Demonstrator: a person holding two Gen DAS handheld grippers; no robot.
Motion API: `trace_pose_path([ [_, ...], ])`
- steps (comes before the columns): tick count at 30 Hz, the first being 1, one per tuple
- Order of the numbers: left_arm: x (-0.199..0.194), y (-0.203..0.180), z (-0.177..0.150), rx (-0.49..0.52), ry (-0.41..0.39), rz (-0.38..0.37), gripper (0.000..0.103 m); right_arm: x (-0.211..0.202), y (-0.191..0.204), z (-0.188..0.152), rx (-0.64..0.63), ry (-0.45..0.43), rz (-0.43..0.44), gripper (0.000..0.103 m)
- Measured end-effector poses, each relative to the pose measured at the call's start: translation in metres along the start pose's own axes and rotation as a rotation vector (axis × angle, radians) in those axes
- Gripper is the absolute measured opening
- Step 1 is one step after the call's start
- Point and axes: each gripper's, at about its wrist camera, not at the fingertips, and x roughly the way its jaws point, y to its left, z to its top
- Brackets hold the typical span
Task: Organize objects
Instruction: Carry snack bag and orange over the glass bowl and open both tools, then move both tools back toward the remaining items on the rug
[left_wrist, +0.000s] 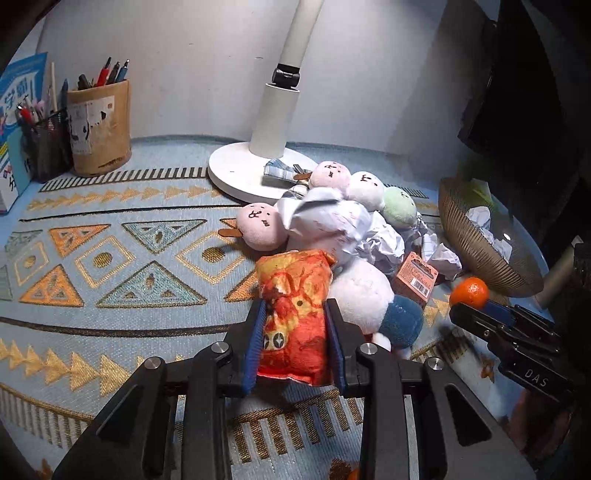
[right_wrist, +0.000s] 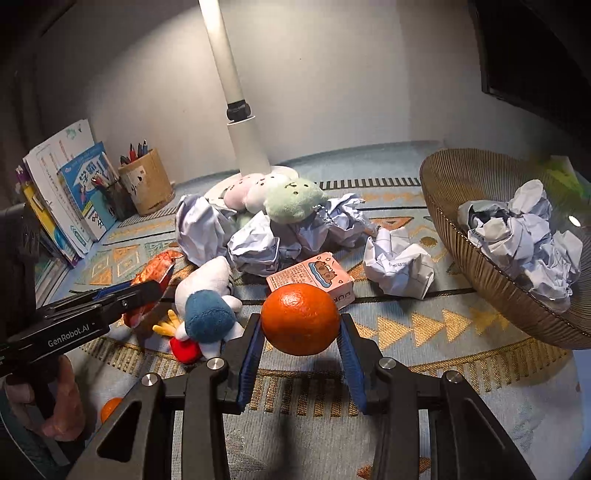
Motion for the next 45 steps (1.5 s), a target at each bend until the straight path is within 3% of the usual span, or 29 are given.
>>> trace_pose_path([
  [8,-0.046,-0.015,0.000,-0.016,-0.047,-0.024,0.028,-0.024,-0.013,-0.005,0.036,-0.024,0.005,0.039],
  [11,-0.067,-0.042,0.013,0.014,-0.078,-0.029,0.028,-0.053,-0.052,0.008,0.208,-0.038,0.188,0.039],
  [12,-0.072,-0.055,0.019,0.019,-0.089,-0.046,0.028,-0.068,-0.061,0.017,0.229,-0.069,0.181,0.039],
  [17,-0.085,-0.133,0.047,0.097,-0.146,-0.144,0.028,-0.146,-0.094,0.053,0.181,-0.226,-0.060,0.039],
  [22,-0.065,-0.207,0.078,0.163,-0.167,-0.163,0.028,-0.189,-0.135,0.066,0.224,-0.319,-0.152,0.039],
  [29,-0.004,-0.245,0.090,0.113,-0.115,-0.268,0.028,-0.171,-0.188,0.055,0.332,-0.250,-0.219,0.039],
  [32,0.025,-0.252,0.084,0.097,-0.079,-0.274,0.028,-0.155,-0.208,0.046,0.398,-0.211,-0.243,0.039],
  [36,0.052,-0.262,0.077,0.111,-0.065,-0.269,0.028,-0.136,-0.225,0.040,0.450,-0.165,-0.204,0.039],
  [38,0.057,-0.267,0.073,0.119,-0.079,-0.260,0.044,-0.132,-0.229,0.040,0.454,-0.155,-0.192,0.042],
  [41,0.058,-0.270,0.068,0.139,-0.063,-0.244,0.063,-0.134,-0.229,0.040,0.453,-0.167,-0.202,0.065],
  [45,0.041,-0.262,0.065,0.147,-0.091,-0.228,0.068,-0.145,-0.222,0.038,0.424,-0.202,-0.219,0.067],
])
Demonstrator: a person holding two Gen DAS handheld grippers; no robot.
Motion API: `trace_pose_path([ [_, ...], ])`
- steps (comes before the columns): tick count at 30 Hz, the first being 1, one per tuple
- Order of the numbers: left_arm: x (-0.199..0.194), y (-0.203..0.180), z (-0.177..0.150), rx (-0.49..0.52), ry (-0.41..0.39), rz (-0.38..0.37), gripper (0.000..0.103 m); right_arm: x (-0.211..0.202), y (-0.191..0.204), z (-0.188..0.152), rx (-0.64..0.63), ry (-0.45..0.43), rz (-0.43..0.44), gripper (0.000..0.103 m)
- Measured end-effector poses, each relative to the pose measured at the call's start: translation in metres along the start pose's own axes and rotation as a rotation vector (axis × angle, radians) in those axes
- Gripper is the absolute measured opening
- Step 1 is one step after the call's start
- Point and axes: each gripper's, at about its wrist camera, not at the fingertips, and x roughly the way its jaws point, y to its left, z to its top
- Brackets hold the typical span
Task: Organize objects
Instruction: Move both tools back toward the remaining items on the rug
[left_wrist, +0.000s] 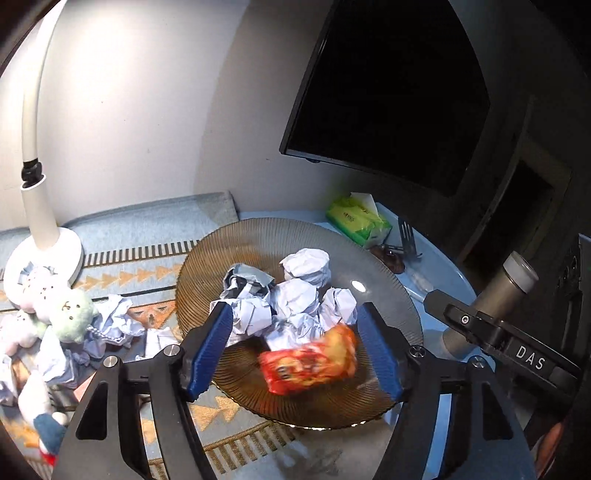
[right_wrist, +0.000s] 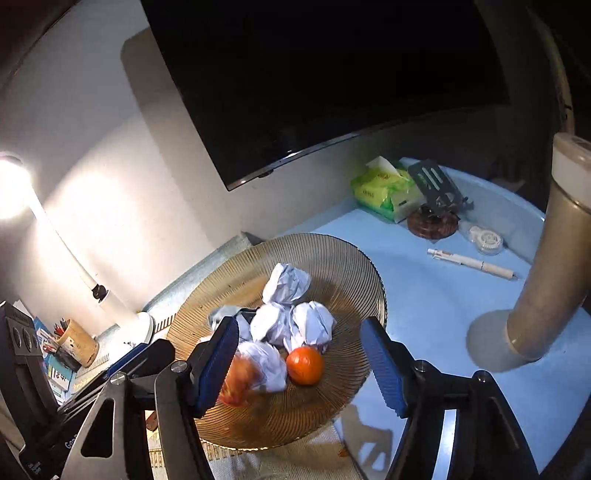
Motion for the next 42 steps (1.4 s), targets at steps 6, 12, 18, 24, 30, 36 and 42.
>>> trace_pose_path([
  [6,-0.058,0.017,-0.004,0.002,-0.061,0.040,0.069,-0.007,0.015,-0.008,-0.008,0.015,0.047,0.067],
  [12,-0.139,0.059,-0.009,-0.066,-0.179,0.124,0.072,-0.008,0.059,-0.032,-0.079,0.063,0.131,0.067],
  [18,-0.214,0.110,-0.027,-0.083,-0.261,0.398,0.102,-0.010,0.117,-0.065,-0.178,0.107,0.217,0.067],
  [24,-0.220,0.179,-0.084,-0.118,-0.177,0.681,0.102,0.015,0.169,-0.114,-0.244,0.211,0.266,0.067],
  [30,-0.201,0.223,-0.133,-0.170,-0.095,0.691,0.102,0.039,0.193,-0.157,-0.340,0.200,0.244,0.067],
  [36,-0.201,0.226,-0.141,-0.180,-0.097,0.646,0.102,0.045,0.196,-0.167,-0.391,0.180,0.231,0.079],
  [42,-0.198,0.229,-0.144,-0.184,-0.069,0.565,0.102,0.052,0.196,-0.170,-0.394,0.215,0.231,0.082],
])
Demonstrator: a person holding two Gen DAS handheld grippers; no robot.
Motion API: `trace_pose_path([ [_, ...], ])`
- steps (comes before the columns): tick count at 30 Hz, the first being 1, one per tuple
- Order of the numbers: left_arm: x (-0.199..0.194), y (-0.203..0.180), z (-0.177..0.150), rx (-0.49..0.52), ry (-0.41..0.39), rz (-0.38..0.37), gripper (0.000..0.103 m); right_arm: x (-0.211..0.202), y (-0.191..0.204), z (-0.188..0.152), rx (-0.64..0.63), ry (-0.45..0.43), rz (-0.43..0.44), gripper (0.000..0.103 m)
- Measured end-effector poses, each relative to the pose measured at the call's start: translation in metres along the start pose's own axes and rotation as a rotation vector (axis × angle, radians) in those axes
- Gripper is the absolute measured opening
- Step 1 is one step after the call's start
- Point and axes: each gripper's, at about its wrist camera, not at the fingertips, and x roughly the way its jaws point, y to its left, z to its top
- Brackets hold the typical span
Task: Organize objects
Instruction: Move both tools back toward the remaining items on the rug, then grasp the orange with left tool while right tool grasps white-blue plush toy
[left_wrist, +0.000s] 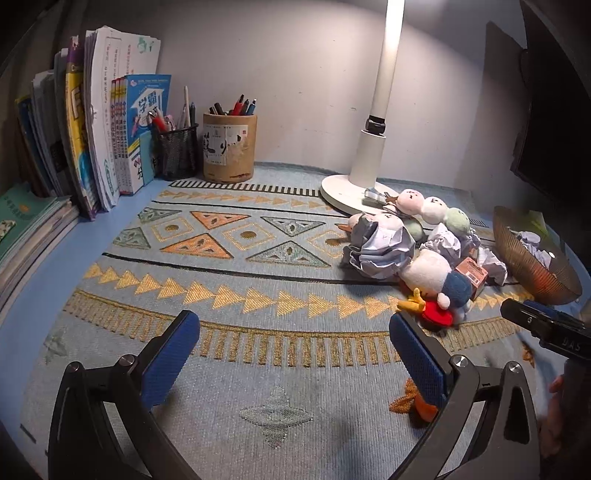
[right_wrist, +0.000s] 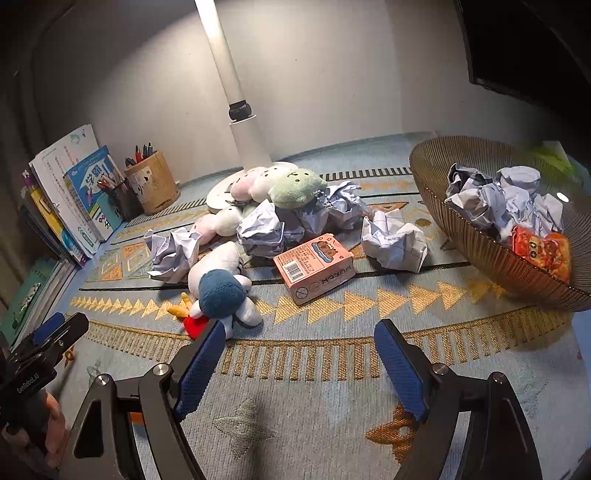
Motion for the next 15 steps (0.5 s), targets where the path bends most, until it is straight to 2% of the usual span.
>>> trace_pose_path([
  [3,0.001,-0.011,-0.002,0.067,0.029,-0.030,0.102,0.001,0.010,-0.001,-0.046,0.000,-0.024,0.082],
  [7,-0.015,-0.034,-0.014,0.144,0.026,-0.105,0.102,0.006,0.015,-0.001,-0.074,0.052,-0.018,0.082],
  [8,-0.020,-0.040,-0.019,0.165,0.029,-0.123,0.102,0.004,0.012,-0.001,-0.035,0.072,0.018,0.082],
  [10,-0.025,-0.053,-0.027,0.217,0.042,-0.124,0.102,-0.001,0.006,0.001,0.057,0.103,0.149,0.082],
  [11,-0.026,-0.060,-0.029,0.244,0.051,-0.116,0.102,-0.001,0.009,0.004,0.067,0.108,0.168,0.082],
  [15,-0.011,-0.079,-0.031,0.299,0.121,-0.070,0.102,0.011,0.031,0.023,-0.039,0.110,0.086,0.082],
])
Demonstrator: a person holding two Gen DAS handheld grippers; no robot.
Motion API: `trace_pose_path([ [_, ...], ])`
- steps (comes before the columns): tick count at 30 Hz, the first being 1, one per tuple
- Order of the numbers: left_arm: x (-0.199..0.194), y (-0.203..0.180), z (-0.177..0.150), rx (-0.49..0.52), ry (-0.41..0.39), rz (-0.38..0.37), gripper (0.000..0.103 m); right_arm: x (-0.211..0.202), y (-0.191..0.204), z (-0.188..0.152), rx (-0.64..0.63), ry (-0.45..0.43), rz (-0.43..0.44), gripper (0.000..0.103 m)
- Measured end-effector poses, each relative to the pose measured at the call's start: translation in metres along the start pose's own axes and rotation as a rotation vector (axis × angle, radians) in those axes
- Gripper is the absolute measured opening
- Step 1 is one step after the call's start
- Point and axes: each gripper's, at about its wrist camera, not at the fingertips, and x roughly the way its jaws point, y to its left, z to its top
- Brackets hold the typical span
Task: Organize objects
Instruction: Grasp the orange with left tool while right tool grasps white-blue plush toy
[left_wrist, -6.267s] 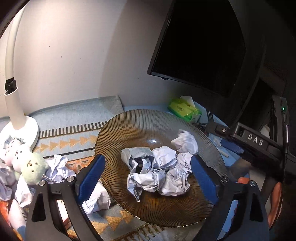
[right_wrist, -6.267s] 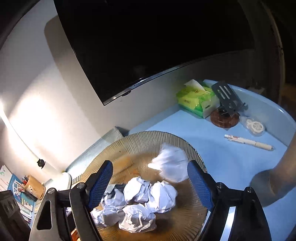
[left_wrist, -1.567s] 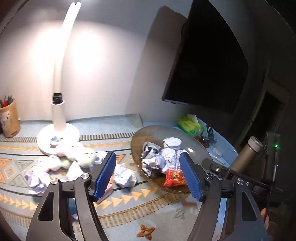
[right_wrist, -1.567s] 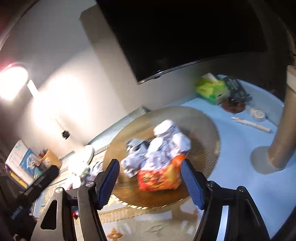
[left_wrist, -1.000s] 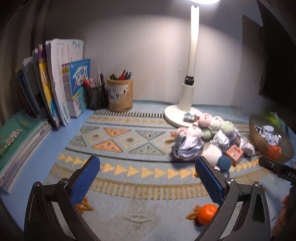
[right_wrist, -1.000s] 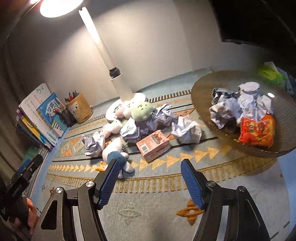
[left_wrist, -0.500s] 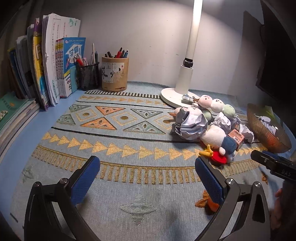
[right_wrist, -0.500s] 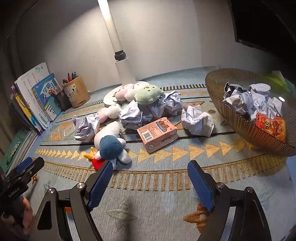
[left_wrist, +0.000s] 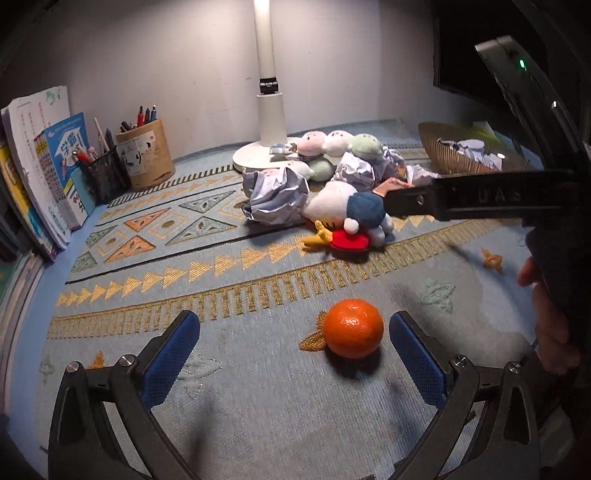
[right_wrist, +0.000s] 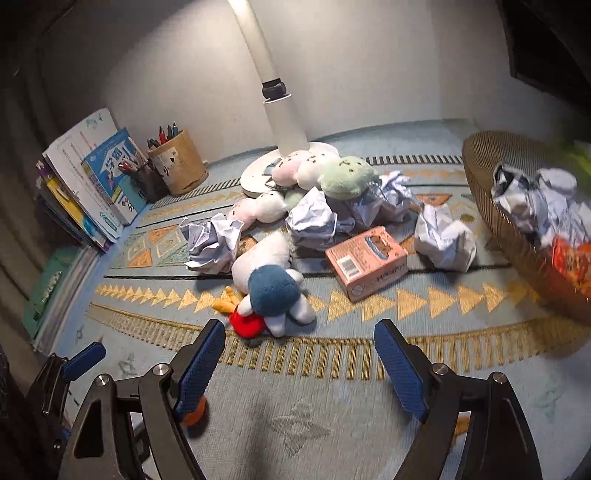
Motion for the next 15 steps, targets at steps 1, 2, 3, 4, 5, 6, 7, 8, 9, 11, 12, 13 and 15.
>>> trace_pose_path([
  [1,0.004,0.000,0.000,-0.010,0.017,-0.011,0.102,0.004,0.006,0.005,-0.025,0.003,-0.001,0.082],
  [2,0.009,0.000,0.001,-0.021,0.034,-0.028,0.102,0.008,0.011,0.008,-0.046,0.006,-0.001,0.082],
  [3,0.013,0.000,0.001,-0.029,0.052,-0.040,0.102,0.011,0.016,0.011,-0.069,0.002,-0.008,0.082],
  [4,0.015,0.000,0.001,-0.028,0.066,-0.044,0.102,0.017,0.022,0.013,-0.093,0.000,-0.020,0.082],
  [5,0.017,-0.001,0.002,-0.028,0.075,-0.055,0.101,0.023,0.026,0.014,-0.110,0.006,-0.038,0.082],
  [6,0.018,0.000,0.003,-0.038,0.085,-0.085,0.101,0.031,0.029,0.015,-0.121,0.016,-0.055,0.082],
  [7,0.020,0.002,0.003,-0.055,0.104,-0.129,0.101,0.037,0.030,0.016,-0.125,0.025,-0.062,0.082],
  [8,0.023,0.003,0.003,-0.074,0.120,-0.164,0.101,0.043,0.031,0.016,-0.122,0.033,-0.056,0.081],
  [9,0.025,0.004,0.003,-0.086,0.128,-0.181,0.101,0.048,0.032,0.016,-0.120,0.037,-0.051,0.079],
  [11,0.027,0.001,0.002,-0.079,0.138,-0.178,0.088,0.055,0.034,0.016,-0.127,0.042,-0.054,0.072],
  [12,0.028,-0.001,0.002,-0.076,0.145,-0.180,0.085,0.058,0.036,0.016,-0.135,0.044,-0.057,0.068],
  [13,0.030,-0.002,0.001,-0.075,0.153,-0.180,0.079,0.060,0.038,0.016,-0.144,0.045,-0.063,0.067],
  [15,0.029,-0.005,0.000,-0.065,0.144,-0.171,0.070,0.064,0.039,0.016,-0.162,0.045,-0.081,0.055],
])
